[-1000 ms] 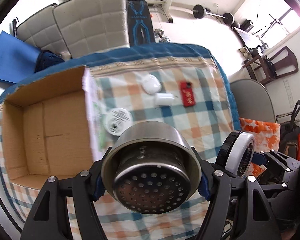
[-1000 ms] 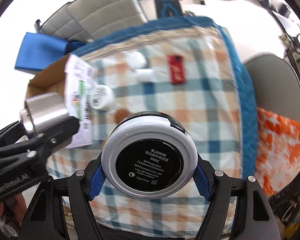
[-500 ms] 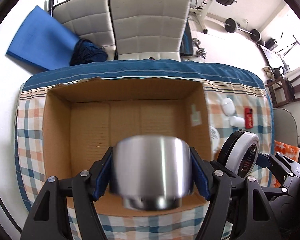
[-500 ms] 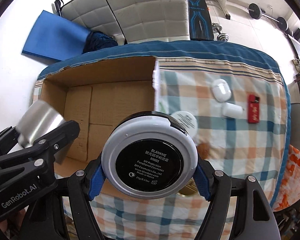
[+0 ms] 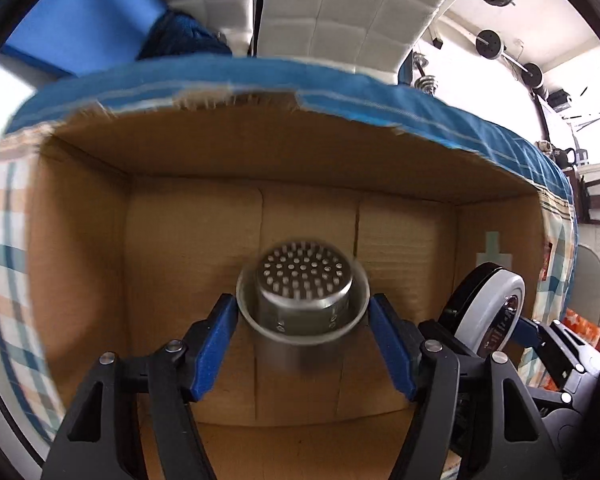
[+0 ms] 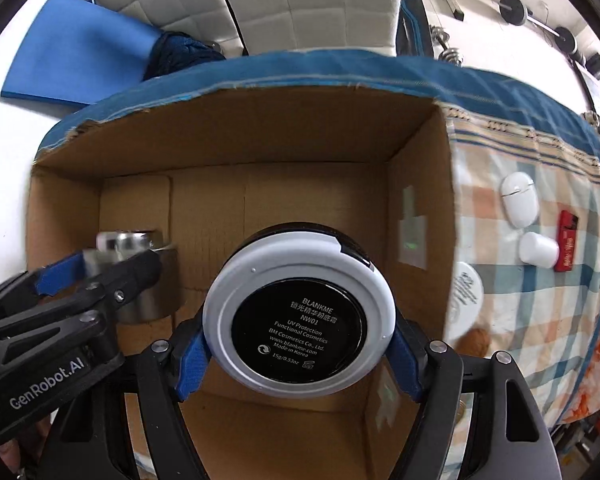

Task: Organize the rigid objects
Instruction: 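Lift and carry the strainer cup and compact toward the cardboard box with both tools, then lower the strainer cup and compact into the box and open both tools, then withdraw both tools from the box toward the remaining items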

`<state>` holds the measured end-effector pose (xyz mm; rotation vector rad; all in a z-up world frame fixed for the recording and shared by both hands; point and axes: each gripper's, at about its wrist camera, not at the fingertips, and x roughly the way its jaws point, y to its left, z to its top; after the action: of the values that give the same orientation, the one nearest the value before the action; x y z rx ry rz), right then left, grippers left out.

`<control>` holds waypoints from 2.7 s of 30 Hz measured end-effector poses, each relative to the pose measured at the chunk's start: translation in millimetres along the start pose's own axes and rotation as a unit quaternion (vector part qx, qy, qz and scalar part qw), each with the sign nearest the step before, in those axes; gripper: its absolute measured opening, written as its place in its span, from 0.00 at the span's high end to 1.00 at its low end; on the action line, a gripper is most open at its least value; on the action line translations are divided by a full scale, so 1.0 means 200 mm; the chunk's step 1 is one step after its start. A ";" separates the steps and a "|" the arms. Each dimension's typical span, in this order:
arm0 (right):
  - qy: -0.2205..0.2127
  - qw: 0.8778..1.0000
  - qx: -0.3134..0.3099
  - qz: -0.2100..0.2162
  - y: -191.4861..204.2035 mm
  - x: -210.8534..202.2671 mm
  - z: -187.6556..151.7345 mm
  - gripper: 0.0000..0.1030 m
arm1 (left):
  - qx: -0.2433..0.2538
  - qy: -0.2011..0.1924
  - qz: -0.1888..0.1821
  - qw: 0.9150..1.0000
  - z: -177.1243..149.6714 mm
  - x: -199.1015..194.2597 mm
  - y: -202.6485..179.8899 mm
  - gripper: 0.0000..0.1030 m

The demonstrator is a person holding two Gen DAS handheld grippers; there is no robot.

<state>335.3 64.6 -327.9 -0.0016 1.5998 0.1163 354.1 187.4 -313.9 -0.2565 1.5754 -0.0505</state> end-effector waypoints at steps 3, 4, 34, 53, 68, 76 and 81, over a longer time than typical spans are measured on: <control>0.002 1.000 -0.003 -0.017 0.03 0.08 0.04 0.25 | -0.014 0.003 -0.020 1.000 0.04 0.06 0.04 0.68; -0.003 1.000 -0.004 -0.023 0.04 0.09 0.05 0.25 | -0.016 -0.001 -0.027 0.999 0.06 0.05 0.05 0.68; 0.045 0.999 0.011 -0.018 0.03 0.31 0.12 0.15 | -0.010 0.001 0.017 1.000 0.06 -0.01 0.07 0.55; -0.014 1.000 -0.008 -0.005 -0.03 -0.18 -0.19 0.00 | -0.013 -0.079 0.047 0.996 -0.18 -0.34 0.09 0.00; -0.069 0.997 -0.016 0.034 -0.11 -0.53 -0.55 0.00 | 0.022 -0.140 0.058 0.988 -0.54 -0.67 -0.15 0.00; -0.079 0.996 -0.003 0.052 -0.40 -0.72 -0.62 0.00 | 0.055 -0.154 0.049 0.985 -0.63 -0.76 -0.46 0.00; -0.088 0.995 0.040 0.030 -0.79 -0.81 -0.60 0.00 | 0.101 -0.143 0.036 0.984 -0.60 -0.67 -0.82 0.00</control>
<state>232.5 -113.2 -174.7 0.1150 1.4274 0.0963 255.9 39.1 -148.5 -0.0442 1.2812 -0.1123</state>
